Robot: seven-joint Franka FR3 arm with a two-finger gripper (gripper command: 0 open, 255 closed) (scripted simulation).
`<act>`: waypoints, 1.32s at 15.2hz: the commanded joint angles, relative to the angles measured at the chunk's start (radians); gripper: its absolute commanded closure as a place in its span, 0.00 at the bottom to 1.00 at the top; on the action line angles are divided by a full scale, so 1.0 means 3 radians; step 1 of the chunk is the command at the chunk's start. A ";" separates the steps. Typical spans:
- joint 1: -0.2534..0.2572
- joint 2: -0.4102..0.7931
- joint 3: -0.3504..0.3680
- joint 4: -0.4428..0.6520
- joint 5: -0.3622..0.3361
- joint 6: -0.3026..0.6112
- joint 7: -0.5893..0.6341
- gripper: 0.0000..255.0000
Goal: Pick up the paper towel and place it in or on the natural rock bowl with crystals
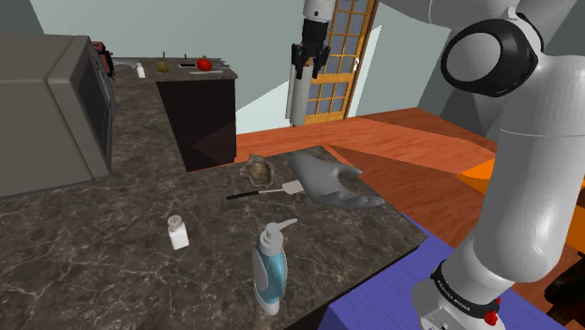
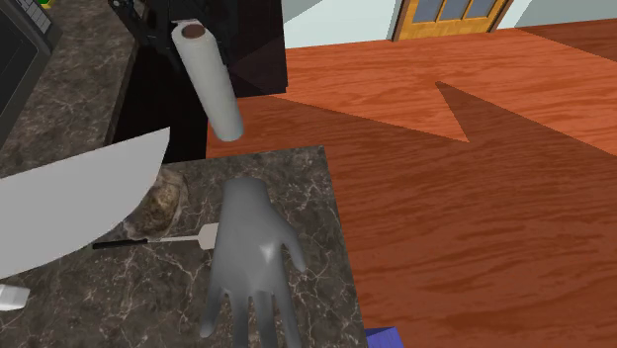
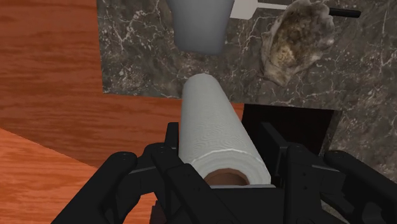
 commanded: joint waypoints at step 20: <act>0.0800 0.0057 0.0308 0.0421 -0.0140 -0.0357 0.1075 1.00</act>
